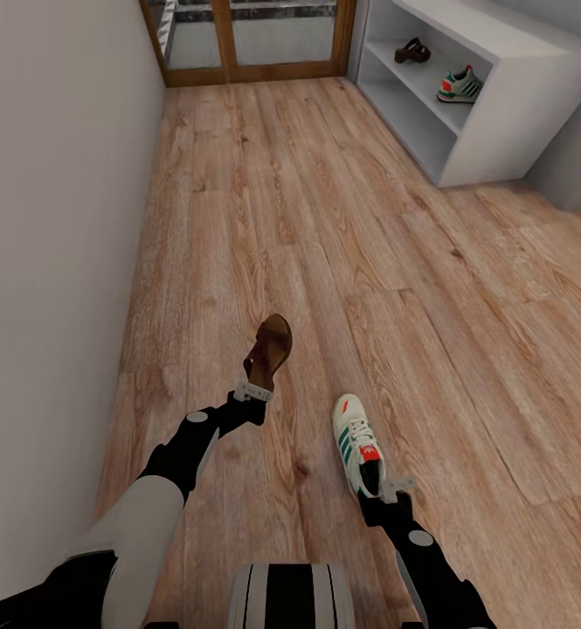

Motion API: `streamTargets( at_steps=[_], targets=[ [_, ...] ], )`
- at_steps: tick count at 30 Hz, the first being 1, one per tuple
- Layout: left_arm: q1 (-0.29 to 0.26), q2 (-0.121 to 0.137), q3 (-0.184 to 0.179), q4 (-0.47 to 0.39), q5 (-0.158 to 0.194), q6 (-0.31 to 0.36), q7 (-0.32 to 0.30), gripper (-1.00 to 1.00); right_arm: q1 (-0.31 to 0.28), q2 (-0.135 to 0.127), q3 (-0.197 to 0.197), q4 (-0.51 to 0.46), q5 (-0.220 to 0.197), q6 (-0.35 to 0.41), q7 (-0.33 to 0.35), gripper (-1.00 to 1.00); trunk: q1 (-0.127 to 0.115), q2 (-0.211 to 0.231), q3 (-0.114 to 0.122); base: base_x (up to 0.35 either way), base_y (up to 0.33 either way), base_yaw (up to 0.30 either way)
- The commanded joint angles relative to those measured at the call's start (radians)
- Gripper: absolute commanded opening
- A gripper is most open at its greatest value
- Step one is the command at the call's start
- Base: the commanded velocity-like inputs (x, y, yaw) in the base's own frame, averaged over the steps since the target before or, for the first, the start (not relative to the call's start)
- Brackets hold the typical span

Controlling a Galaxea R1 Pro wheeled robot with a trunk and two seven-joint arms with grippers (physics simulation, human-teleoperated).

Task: Pick up the two gym shoes and the two sandals from the corridor floor and place them onto the hallstand (shoe rack) in the corridor, making sure they are on the rack and not on the floor. Arrange them so the two gym shoes are next to each other and the two sandals are next to each other.

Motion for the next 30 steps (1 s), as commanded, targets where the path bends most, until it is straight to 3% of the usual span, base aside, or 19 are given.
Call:
streamTargets(
  at_steps=[1, 30],
  targets=[
    [0.0, -0.002, 0.008, -0.002, -0.008, 0.005, -0.009, -1.0, 0.0, 0.002, -0.007, -0.001, 0.009, 0.003, 0.01, -1.0, 0.0, 0.0, -0.001, 0.0, 0.0, 0.0],
    [0.0, -0.002, 0.008, -0.002, -0.006, 0.005, -0.01, -1.0, 0.0, 0.001, -0.008, -0.001, 0.009, 0.005, 0.01, -1.0, 0.0, 0.0, -0.001, 0.0, 0.0, 0.0]
  ],
)
